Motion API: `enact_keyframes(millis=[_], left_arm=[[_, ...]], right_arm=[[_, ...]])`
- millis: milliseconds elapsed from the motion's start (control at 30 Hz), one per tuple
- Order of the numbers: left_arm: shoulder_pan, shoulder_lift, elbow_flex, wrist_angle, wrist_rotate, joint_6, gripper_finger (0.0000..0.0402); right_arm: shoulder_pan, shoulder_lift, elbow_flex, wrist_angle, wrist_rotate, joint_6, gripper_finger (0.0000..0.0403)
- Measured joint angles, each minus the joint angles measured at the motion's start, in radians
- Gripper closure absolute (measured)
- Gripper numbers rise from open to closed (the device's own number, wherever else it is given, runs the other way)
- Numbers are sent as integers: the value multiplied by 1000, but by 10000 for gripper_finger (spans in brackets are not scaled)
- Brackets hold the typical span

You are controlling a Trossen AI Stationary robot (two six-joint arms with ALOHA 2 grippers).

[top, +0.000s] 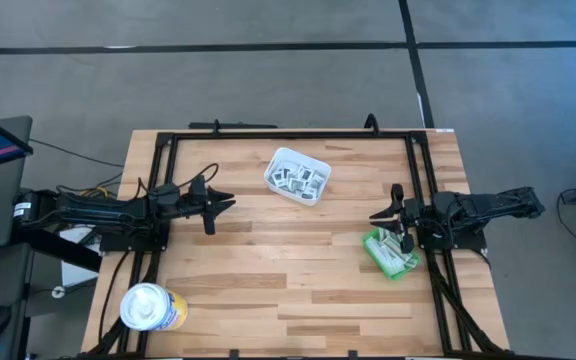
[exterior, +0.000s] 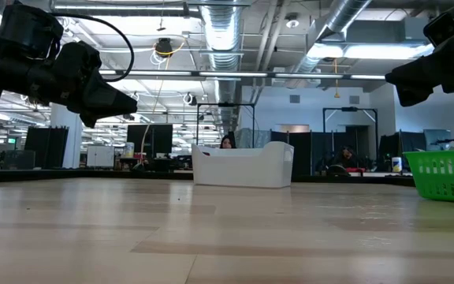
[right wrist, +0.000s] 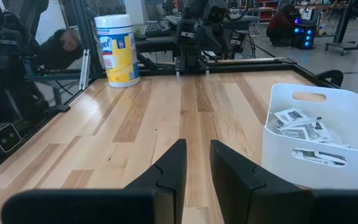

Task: Pick & Place First Aid Supplies
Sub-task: Return to Home Position

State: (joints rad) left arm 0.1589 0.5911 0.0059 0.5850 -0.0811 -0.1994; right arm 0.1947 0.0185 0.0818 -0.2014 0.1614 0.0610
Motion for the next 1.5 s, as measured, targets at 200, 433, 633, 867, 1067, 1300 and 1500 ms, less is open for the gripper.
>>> enact_keyframes(millis=[200,433,633,867,1067,1300,1500], left_arm=[[0,0,0,0,0,0,302],[0,0,0,0,0,0,302],[0,0,0,0,0,0,302],[-8,-8,0,0,3,0,302],[-8,-136,0,0,3,0,302],[-8,-292,0,6,3,0,302],[-8,-343,0,7,3,0,302]], right_arm=[[0,0,0,0,0,0,337],[0,0,0,0,0,0,337],[0,0,0,0,0,0,337],[0,0,0,0,-1,0,337],[0,0,0,0,-1,0,337],[0,0,0,0,-1,0,337],[0,0,0,0,-1,0,337]])
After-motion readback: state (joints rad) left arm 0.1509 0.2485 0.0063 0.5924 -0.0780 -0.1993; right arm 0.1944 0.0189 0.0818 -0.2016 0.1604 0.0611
